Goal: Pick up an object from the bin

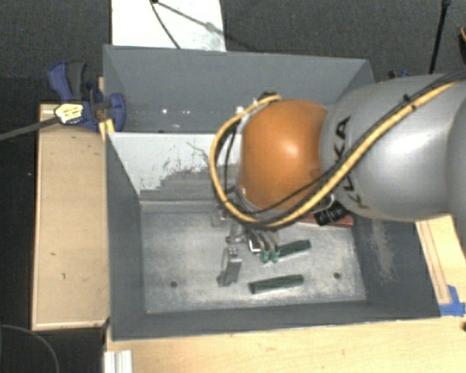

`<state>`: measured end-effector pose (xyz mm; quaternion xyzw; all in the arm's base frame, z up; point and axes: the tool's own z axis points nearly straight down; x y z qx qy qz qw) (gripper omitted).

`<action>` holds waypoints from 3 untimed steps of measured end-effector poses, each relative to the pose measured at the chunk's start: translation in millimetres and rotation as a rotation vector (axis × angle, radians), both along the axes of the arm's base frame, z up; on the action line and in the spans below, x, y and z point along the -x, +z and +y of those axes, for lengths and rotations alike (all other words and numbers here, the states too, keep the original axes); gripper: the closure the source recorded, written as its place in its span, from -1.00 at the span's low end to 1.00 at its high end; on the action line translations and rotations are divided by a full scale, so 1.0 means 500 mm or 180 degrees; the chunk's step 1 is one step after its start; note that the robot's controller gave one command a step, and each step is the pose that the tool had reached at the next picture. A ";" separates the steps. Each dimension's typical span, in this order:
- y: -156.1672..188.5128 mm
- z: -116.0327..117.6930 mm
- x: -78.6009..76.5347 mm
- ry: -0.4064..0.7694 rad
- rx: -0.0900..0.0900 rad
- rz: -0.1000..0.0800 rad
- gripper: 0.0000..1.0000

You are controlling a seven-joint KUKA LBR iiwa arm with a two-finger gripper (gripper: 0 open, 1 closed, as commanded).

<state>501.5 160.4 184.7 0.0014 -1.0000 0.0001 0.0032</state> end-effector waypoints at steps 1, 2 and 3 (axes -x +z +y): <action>-0.129 -0.150 -0.149 0.0631 0.0004 -0.0028 -1.00; -0.229 -0.292 -0.069 0.1210 -0.0003 -0.0015 -1.00; 0.022 -0.196 -0.160 0.1519 -0.0005 -0.0064 -1.00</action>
Offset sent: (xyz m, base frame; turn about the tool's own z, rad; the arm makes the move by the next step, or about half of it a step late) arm 0.0738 -0.0713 -0.0631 -0.2031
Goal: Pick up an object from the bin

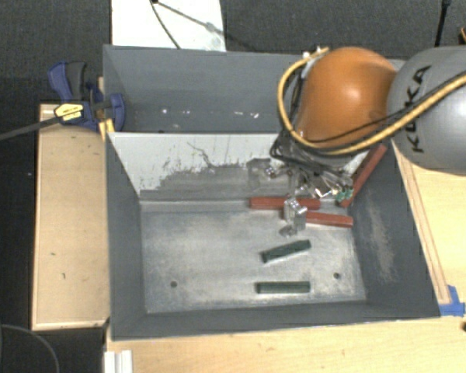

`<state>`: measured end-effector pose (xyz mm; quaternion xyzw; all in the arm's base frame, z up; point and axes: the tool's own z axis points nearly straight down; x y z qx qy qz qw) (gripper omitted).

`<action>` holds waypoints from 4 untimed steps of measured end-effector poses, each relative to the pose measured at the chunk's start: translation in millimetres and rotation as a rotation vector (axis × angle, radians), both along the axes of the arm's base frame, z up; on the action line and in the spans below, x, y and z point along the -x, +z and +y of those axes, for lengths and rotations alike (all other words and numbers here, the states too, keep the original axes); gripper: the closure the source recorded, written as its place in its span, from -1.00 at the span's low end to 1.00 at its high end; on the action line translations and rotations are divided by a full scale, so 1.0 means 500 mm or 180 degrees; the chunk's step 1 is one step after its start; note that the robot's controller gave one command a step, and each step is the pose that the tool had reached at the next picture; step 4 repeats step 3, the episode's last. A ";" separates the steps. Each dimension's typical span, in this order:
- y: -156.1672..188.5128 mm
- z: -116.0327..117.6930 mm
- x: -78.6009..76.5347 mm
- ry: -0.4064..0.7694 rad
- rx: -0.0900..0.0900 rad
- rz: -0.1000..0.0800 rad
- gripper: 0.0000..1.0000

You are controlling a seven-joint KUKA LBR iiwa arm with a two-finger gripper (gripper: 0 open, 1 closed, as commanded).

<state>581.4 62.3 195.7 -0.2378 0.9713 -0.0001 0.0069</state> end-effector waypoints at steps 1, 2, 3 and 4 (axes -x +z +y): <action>-0.254 -0.106 0.064 0.1521 0.0018 0.0049 -1.00; -0.250 -0.105 0.061 0.1502 0.0017 0.0040 1.00; 0.074 -0.063 0.092 0.1561 0.0023 0.0008 1.00; 0.074 -0.063 0.092 0.1561 0.0023 0.0008 1.00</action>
Offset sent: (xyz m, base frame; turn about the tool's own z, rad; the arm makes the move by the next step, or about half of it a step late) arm -0.0309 -0.0524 -0.1257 -0.4809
